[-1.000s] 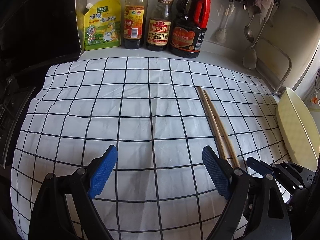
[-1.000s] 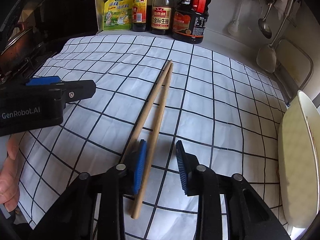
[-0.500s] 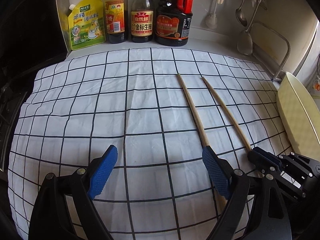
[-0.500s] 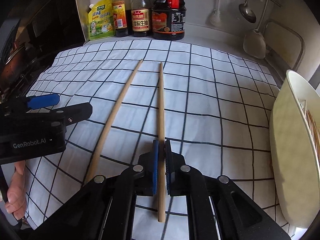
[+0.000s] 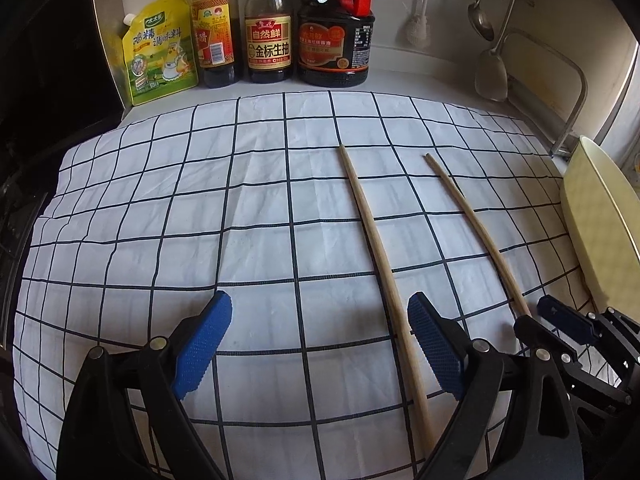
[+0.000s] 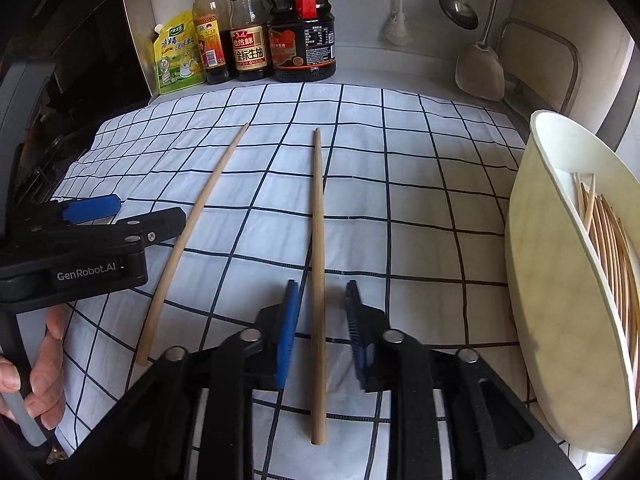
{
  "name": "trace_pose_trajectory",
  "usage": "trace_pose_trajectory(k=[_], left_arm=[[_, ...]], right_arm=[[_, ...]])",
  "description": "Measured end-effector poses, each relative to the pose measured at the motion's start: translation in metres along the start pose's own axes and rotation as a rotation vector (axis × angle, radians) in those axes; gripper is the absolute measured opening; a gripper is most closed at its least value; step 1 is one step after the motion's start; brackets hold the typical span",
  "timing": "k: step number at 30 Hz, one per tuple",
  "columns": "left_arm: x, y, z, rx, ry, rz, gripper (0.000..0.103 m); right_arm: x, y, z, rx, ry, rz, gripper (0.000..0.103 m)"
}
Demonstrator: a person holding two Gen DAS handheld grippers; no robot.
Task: Organize utensils
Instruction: 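Lower both open tools toward the last two chopsticks, then close the right tool on one chopstick while the left tool grasps the other, then carry the held chopsticks with both tools over the white basin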
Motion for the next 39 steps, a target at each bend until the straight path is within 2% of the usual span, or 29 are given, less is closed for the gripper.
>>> trace_pose_trajectory(k=[6, 12, 14, 16, 18, 19, 21, 22, 24, 25, 33, 39], left_arm=[[-0.001, -0.008, 0.0, -0.015, -0.004, -0.021, 0.092], [0.001, -0.016, 0.001, -0.021, -0.018, -0.038, 0.097], [0.003, -0.017, 0.001, -0.022, -0.017, -0.025, 0.096], [0.005, -0.016, 0.001, -0.015, -0.025, -0.018, 0.093], [0.01, -0.014, 0.0, -0.008, -0.043, -0.008, 0.077], [0.012, -0.013, 0.0, -0.005, -0.048, -0.003, 0.072], [0.017, -0.009, 0.001, 0.001, -0.053, 0.004, 0.049], [0.019, -0.008, 0.001, 0.005, -0.055, 0.008, 0.043], [0.023, -0.006, 0.003, 0.004, -0.06, 0.02, 0.015], [0.025, -0.005, 0.004, 0.001, -0.063, 0.03, 0.008], [0.035, 0.003, 0.013, -0.021, -0.037, 0.127, 0.007], [0.04, 0.033, -0.002, 0.041, -0.037, 0.161, 0.007]], right_arm=[[-0.002, -0.006, -0.002, 0.012, 0.02, 0.021, 0.038], [-0.006, -0.008, -0.006, 0.025, 0.038, 0.026, 0.038], [-0.008, -0.01, -0.008, 0.026, 0.043, 0.022, 0.038], [-0.01, -0.01, -0.009, 0.028, 0.052, 0.013, 0.031], [-0.014, -0.009, -0.01, 0.033, 0.067, 0.012, 0.021], [-0.016, -0.008, -0.01, 0.036, 0.076, 0.013, 0.016], [-0.019, -0.008, -0.009, 0.04, 0.089, 0.019, 0.009], [-0.02, -0.007, -0.009, 0.04, 0.091, 0.019, 0.007], [-0.018, -0.007, -0.008, 0.037, 0.081, 0.011, 0.006], [-0.017, -0.007, -0.008, 0.037, 0.072, 0.006, 0.006], [-0.014, 0.007, -0.01, 0.059, -0.007, -0.039, 0.006], [-0.002, 0.039, -0.024, 0.122, -0.076, -0.055, 0.006]])
Point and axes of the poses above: each gripper's, at about its wrist camera, not at the fingertips, and y roughly against the way its jaws point, x to its right, z to its underside, the point moved 9 cm from there along -y, roughly the way its jaws point, and after that the axes turned 12 degrees about z, right-handed, at the moved point
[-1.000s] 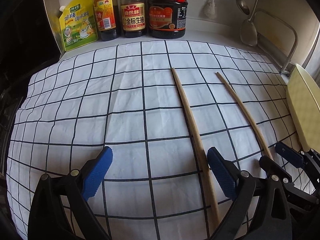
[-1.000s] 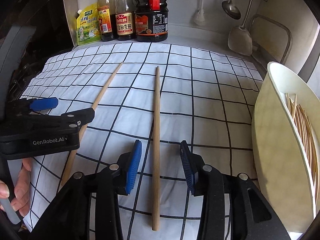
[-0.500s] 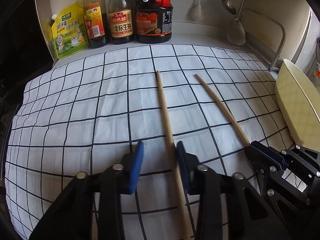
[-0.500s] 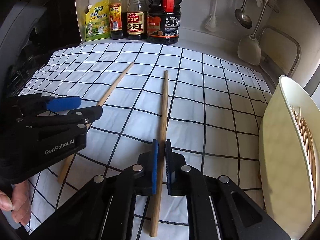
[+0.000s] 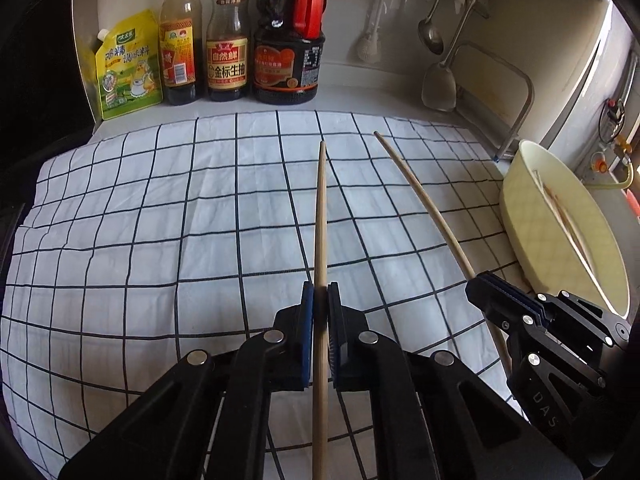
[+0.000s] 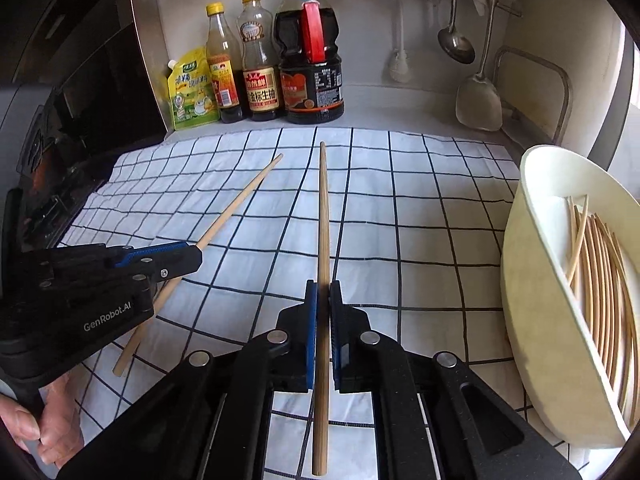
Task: Organize utensils
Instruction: 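Carry the held chopsticks with both tools over the white basin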
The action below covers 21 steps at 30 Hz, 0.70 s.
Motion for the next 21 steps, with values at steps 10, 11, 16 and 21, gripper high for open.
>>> trace_pose_trajectory(k=[10, 11, 16, 21], left_arm=[[0.068, 0.023, -0.054, 0.066, -0.11, 0.131, 0.007], [0.08, 0.02, -0.058, 0.065, -0.126, 0.146, 0.007], [0.145, -0.006, -0.076, 0.036, -0.216, 0.214, 0.007], [0.209, -0.037, -0.079, -0.007, -0.297, 0.275, 0.007]], right_arm=[[0.082, 0.061, -0.032, 0.125, -0.19, 0.075, 0.006], [0.097, 0.066, -0.033, 0.135, -0.219, 0.098, 0.006], [0.177, 0.077, -0.025, 0.133, -0.358, 0.207, 0.006], [0.23, 0.073, -0.009, 0.104, -0.452, 0.263, 0.006]])
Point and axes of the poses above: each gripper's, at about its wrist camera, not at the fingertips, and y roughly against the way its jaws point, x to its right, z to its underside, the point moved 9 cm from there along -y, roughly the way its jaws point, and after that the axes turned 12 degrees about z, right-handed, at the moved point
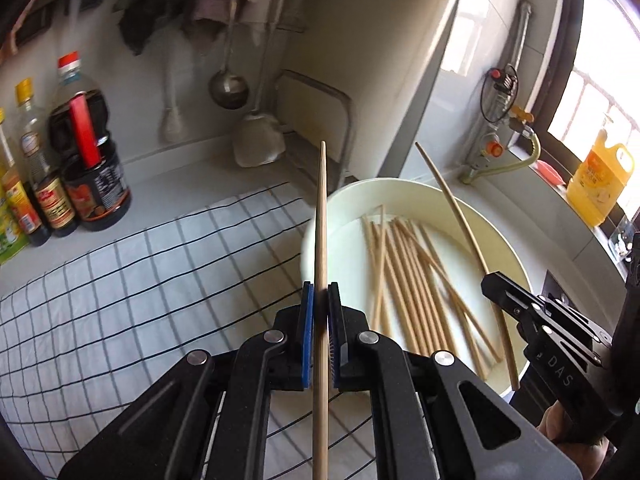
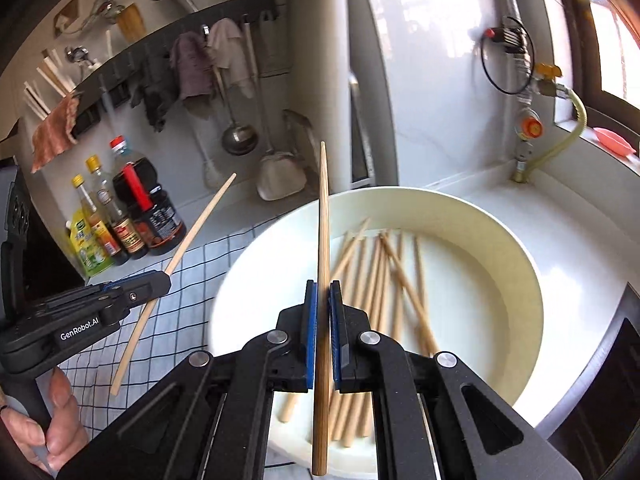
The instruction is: Organize utensils
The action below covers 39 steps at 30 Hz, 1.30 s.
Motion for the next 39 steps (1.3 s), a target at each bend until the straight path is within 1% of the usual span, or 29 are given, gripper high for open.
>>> trace_pose_trajectory(k=[4, 9, 11, 13, 17, 19, 20, 21, 23, 24, 30, 33, 37, 39], left_arm=[[0.031, -0.038, -0.01, -0.036, -0.051, 0.029, 0.007], [0.048, -0.081, -0.008, -0.11, -0.046, 0.053, 0.008], [0.05, -0.091, -0.006, -0.127, -0.044, 0.055, 0.008], [0.05, -0.098, -0.006, -0.131, -0.05, 0.042, 0.008], [0.045, -0.104, -0.007, -0.143, -0.041, 0.027, 0.008], [0.04, -0.101, -0.006, -0.142, -0.026, 0.023, 0.018], [0.037, -0.098, -0.006, -0.134, -0.019, 0.022, 0.034], [0.034, -0.093, -0.008, -0.118, -0.014, 0.016, 0.056], [0.026, -0.079, -0.012, -0.062, -0.008, -0.008, 0.079], [0.023, -0.072, -0.015, -0.04, -0.009, -0.019, 0.079], [0.005, -0.048, -0.014, -0.027, -0.021, -0.072, 0.079], [-0.004, -0.037, -0.011, -0.015, -0.023, -0.079, 0.079], [-0.014, -0.023, -0.008, 0.006, -0.028, -0.103, 0.079], [-0.018, -0.016, -0.007, 0.019, -0.026, -0.111, 0.079]], right_arm=[[0.026, -0.017, 0.005, -0.043, -0.034, 0.031, 0.006], [0.042, -0.031, 0.009, -0.077, -0.063, 0.054, 0.006], [0.044, -0.033, 0.01, -0.083, -0.066, 0.057, 0.006], [0.044, -0.036, 0.013, -0.092, -0.065, 0.06, 0.006], [0.044, -0.04, 0.014, -0.099, -0.07, 0.065, 0.006], [0.046, -0.04, 0.013, -0.1, -0.076, 0.074, 0.006], [0.048, -0.039, 0.013, -0.099, -0.078, 0.079, 0.006], [0.049, -0.037, 0.011, -0.09, -0.082, 0.083, 0.007], [0.049, -0.035, 0.009, -0.083, -0.085, 0.084, 0.009], [0.049, -0.033, 0.008, -0.078, -0.083, 0.083, 0.009], [0.039, -0.026, 0.005, -0.063, -0.06, 0.073, 0.016], [0.032, -0.022, 0.004, -0.055, -0.046, 0.067, 0.019], [0.02, -0.018, 0.004, -0.046, -0.016, 0.062, 0.028], [0.015, -0.017, 0.005, -0.045, -0.007, 0.057, 0.029]])
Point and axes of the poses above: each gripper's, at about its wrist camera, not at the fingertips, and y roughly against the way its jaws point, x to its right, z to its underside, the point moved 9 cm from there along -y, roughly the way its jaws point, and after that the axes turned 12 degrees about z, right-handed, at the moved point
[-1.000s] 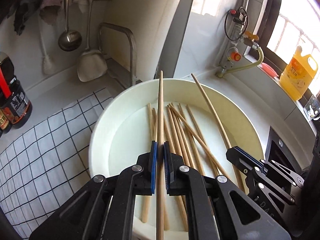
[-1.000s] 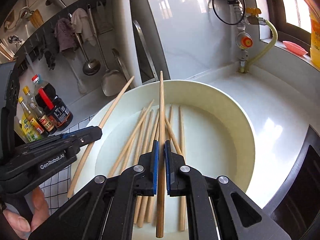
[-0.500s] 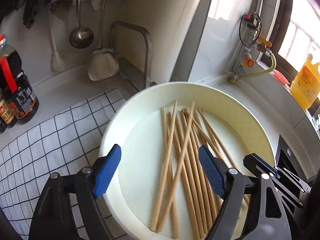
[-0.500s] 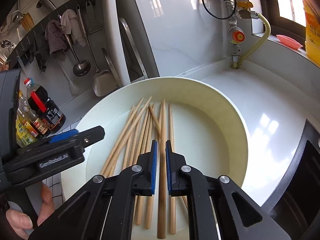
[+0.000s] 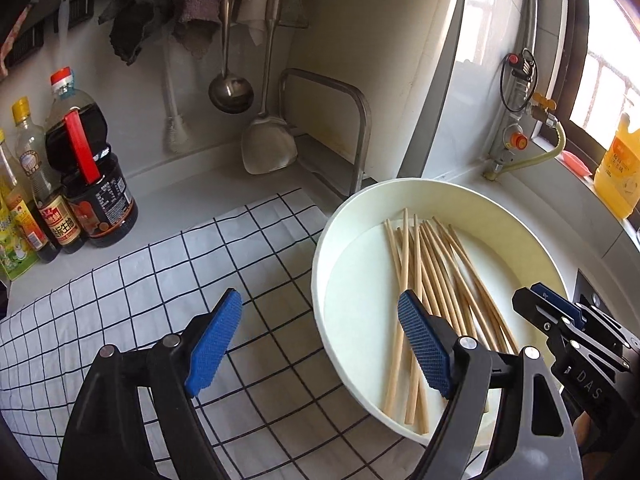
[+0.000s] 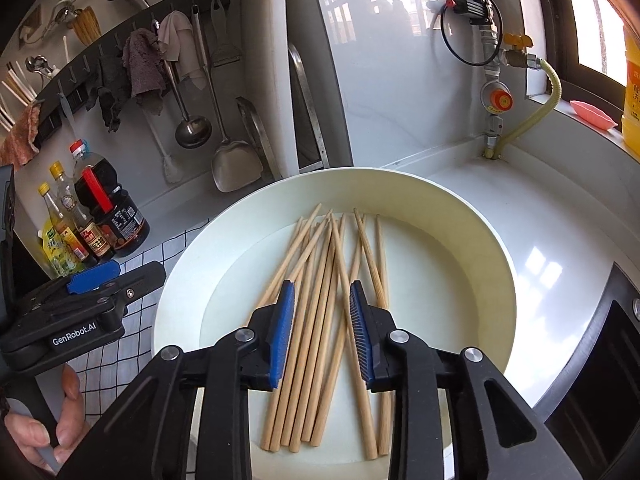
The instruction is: Organize utensils
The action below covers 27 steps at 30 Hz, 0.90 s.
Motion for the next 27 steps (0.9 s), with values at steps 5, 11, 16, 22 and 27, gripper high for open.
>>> trace_pose_trajectory(k=[5, 11, 16, 22, 27], left_arm=[[-0.009, 0.007, 0.002, 0.019, 0.017, -0.007, 0.08], [-0.016, 0.013, -0.001, 0.055, 0.032, -0.019, 0.084], [-0.02, 0.013, -0.005, 0.075, 0.033, -0.011, 0.085], [-0.03, 0.01, -0.007, 0.083, 0.042, -0.029, 0.085], [-0.032, 0.014, -0.008, 0.096, 0.038, -0.039, 0.085]], right_arm=[[-0.013, 0.003, 0.002, 0.0, 0.033, -0.01, 0.037], [-0.016, 0.008, 0.001, 0.012, 0.036, -0.003, 0.047], [-0.016, 0.009, 0.0, 0.018, 0.036, 0.01, 0.057], [-0.017, 0.008, 0.001, 0.018, 0.042, 0.015, 0.06], [-0.018, 0.008, 0.001, 0.017, 0.042, 0.016, 0.062]])
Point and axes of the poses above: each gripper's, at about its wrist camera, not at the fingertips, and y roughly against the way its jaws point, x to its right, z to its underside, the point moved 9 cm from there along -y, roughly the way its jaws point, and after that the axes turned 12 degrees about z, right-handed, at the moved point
